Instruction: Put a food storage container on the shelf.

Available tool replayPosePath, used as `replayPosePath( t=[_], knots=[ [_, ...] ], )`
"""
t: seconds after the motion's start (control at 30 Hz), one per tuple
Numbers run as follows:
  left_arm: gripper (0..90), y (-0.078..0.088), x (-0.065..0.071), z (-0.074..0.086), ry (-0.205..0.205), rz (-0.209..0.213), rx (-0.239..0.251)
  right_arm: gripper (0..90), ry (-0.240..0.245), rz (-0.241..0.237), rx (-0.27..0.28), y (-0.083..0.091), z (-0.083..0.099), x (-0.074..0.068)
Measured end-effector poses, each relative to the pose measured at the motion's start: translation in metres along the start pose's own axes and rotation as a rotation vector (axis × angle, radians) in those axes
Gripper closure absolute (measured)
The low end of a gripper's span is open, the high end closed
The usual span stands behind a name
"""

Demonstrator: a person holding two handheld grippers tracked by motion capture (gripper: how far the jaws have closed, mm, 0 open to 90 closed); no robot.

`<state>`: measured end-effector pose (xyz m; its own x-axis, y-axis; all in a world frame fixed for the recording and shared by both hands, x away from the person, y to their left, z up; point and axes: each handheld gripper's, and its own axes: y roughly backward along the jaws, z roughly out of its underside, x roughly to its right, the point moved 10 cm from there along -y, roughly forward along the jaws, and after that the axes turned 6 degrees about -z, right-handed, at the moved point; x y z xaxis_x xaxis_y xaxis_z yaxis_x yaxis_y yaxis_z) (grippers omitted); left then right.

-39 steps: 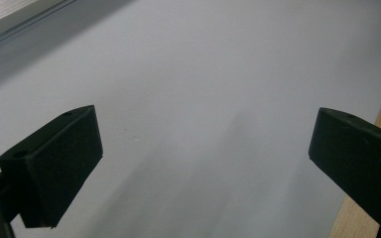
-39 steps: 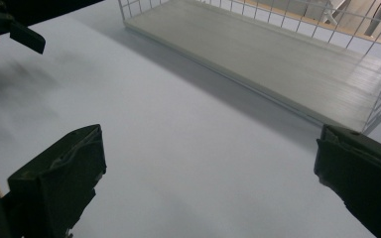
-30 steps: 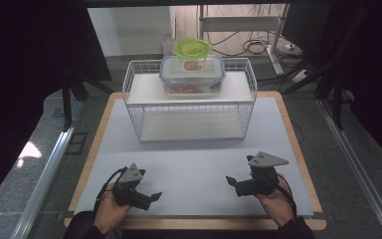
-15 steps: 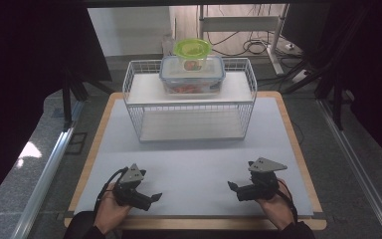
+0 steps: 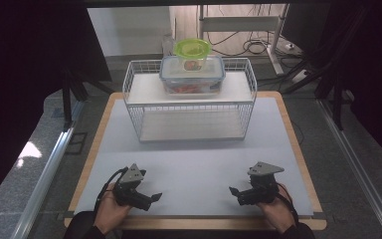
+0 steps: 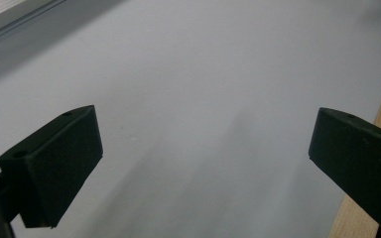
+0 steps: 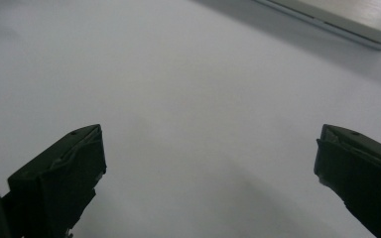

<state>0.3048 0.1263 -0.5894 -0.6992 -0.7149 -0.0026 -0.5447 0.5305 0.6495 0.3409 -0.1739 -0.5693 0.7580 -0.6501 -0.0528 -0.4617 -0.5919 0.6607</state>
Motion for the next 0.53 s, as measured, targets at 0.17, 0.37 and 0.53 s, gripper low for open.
replayPosePath(
  t=[0.17, 0.37, 0.53],
  knots=[
    [0.2, -0.0002, 0.0000, 0.0006, -0.002, 0.001, -0.003, 0.0, -0.004, -0.004, -0.031, -0.0032, 0.0057, -0.0004],
    [0.2, -0.0004, 0.0000, 0.0008, -0.003, 0.001, -0.005, 0.0, -0.010, -0.007, -0.057, -0.0055, 0.0098, -0.0003],
    [0.2, -0.0005, -0.0002, 0.0003, -0.005, 0.000, -0.004, 0.0, -0.007, -0.007, -0.064, -0.0062, 0.0108, 0.0002]
  ],
)
